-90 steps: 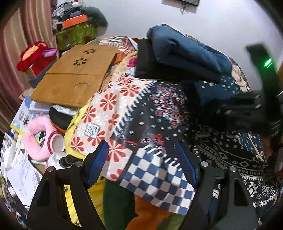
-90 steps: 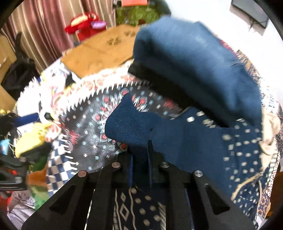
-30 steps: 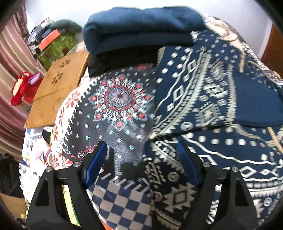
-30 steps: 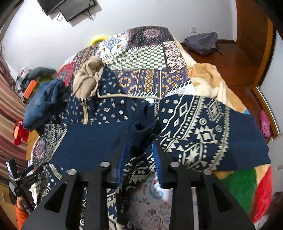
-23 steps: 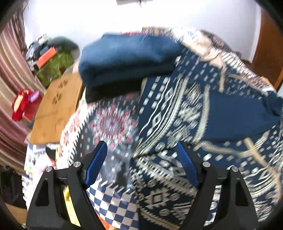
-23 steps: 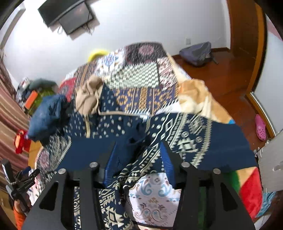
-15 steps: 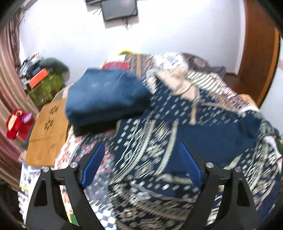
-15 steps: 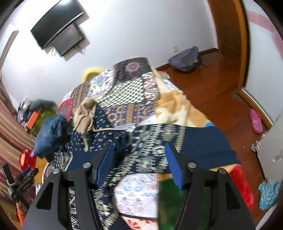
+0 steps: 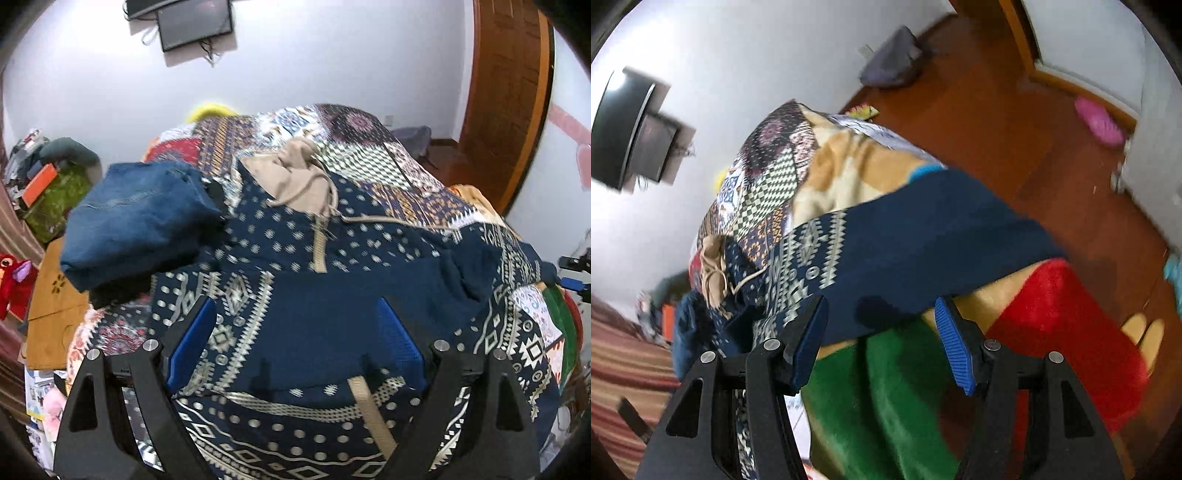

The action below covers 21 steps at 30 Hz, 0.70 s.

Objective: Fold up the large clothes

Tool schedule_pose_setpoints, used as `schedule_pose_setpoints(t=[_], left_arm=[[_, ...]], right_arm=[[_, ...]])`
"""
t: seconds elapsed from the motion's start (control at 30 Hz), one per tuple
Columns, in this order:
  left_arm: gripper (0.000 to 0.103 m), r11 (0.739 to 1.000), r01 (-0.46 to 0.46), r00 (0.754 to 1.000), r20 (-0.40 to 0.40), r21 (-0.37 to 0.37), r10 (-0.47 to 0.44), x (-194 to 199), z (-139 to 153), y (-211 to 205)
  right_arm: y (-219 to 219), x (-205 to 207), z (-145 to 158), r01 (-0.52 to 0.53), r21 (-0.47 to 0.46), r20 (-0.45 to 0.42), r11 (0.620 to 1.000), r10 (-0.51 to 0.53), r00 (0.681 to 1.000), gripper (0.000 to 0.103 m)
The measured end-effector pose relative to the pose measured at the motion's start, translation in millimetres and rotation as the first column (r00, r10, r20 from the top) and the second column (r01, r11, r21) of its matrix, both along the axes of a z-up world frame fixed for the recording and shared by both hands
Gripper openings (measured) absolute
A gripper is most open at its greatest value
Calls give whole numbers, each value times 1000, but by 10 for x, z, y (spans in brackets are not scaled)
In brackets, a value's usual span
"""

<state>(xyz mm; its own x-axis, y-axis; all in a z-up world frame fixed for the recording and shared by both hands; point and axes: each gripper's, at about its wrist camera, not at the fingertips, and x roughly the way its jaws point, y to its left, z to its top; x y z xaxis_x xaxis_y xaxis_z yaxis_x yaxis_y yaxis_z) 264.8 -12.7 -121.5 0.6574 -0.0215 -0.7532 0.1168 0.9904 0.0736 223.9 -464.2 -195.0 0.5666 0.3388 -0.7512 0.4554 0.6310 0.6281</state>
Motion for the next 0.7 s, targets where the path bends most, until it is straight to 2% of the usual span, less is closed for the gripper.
schedule_pose_setpoints(t=[0.27,0.5,0.67,0.7], left_arm=[[88,1000,8,999,-50,24,-7,25,-197,-75],[88,1000,-5,998,-70,19,6,62,-273,-33],[88,1000,-11,997,-70,7,12,43,-285,26],[88,1000,-13,997,-70,6,13,40,-288,40]], right_arm=[[-136,120,-145,86,7,-8,996,-86,996,56],[-131,342,-87,137,-101,-27,985,-141,990,54],[-76,391,129,150,-192,11,970,-151,989,21],[-55,394,193,147,-210,26,967,-145,989,19]])
